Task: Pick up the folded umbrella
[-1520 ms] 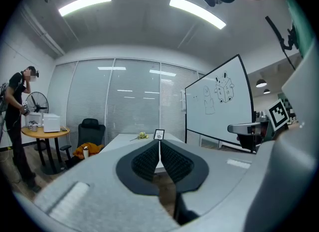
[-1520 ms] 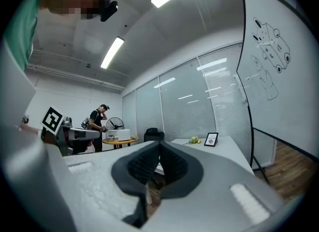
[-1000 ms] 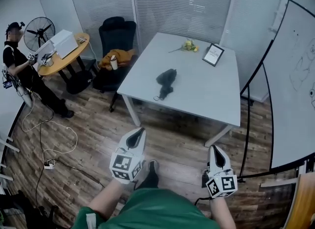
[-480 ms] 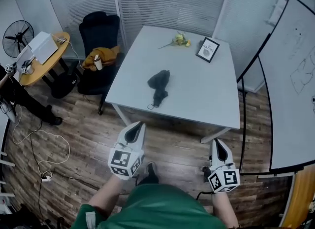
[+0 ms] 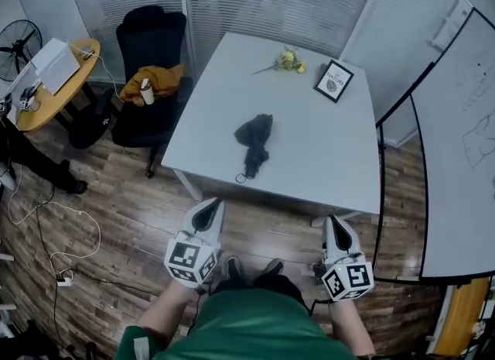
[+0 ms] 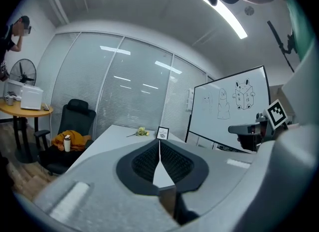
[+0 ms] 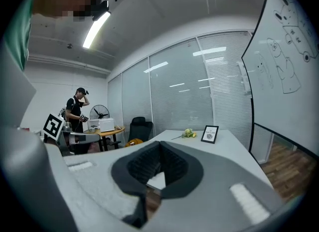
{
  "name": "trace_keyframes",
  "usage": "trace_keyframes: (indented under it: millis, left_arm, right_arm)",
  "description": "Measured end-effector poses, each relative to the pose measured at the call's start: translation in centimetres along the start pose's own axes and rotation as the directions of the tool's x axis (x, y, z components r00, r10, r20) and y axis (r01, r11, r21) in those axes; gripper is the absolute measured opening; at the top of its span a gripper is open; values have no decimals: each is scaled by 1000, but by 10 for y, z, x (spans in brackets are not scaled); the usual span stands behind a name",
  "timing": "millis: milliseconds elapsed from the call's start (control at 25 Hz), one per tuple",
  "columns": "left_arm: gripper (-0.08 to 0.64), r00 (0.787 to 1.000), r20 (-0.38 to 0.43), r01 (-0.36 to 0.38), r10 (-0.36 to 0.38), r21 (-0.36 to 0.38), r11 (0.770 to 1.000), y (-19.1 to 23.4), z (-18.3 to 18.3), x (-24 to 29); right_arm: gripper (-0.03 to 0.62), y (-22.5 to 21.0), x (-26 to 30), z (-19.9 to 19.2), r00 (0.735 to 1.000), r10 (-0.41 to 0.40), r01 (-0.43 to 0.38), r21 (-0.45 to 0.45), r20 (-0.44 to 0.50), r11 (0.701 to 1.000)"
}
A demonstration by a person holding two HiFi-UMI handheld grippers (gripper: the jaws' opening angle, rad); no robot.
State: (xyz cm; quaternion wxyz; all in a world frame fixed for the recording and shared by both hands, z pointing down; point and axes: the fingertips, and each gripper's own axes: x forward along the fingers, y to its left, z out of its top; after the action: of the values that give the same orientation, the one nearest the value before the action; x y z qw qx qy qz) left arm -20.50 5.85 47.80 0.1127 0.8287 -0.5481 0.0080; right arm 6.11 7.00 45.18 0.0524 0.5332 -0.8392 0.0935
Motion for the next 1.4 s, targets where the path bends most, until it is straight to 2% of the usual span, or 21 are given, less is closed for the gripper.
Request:
trace_keyframes:
  millis: [280, 640, 800, 960, 1040, 1120, 1160, 1200, 1240, 1400]
  left_arm:
    - [15, 998, 9, -57, 57, 0, 998, 25, 12, 37]
    - [15, 980, 92, -184, 178, 67, 981, 23, 53, 117]
    - [15, 977, 88, -200, 192, 88, 976, 12, 58, 169]
    - [15, 980, 106, -179, 170, 82, 980, 1, 62, 210]
    - [17, 985, 58, -168, 163, 88, 982, 0, 51, 232]
    - [18, 988, -38, -148, 151, 74, 986, 3, 30, 255]
    - [57, 985, -98, -137, 142, 56, 989, 5, 17, 266]
    - [160, 978, -160, -127, 131, 35, 991, 7, 3, 277]
    - [205, 968, -219, -120, 121, 18, 993, 9, -12, 287]
    - [252, 916, -392, -95, 90, 6, 995, 22, -64, 317]
  right_arm:
    - [3, -23, 50, -11, 999, 41, -40, 54, -22, 998]
    - [2, -90, 127, 19, 991, 129, -130, 70, 19, 989]
    - [3, -140, 156, 26, 989, 147, -148, 83, 18, 986]
    - [3, -181, 176, 28, 987, 162, -162, 107, 10, 981]
    - [3, -197, 183, 26, 986, 169, -168, 116, 3, 979]
    - [3, -211, 189, 23, 985, 175, -173, 127, -7, 977]
    - [3, -216, 193, 22, 984, 176, -173, 132, -12, 976]
    - [3, -222, 196, 20, 984, 176, -172, 138, -16, 975]
    - [2, -226, 199, 20, 985, 173, -169, 143, -18, 975]
    - [3, -234, 205, 18, 988, 151, -145, 162, -24, 976]
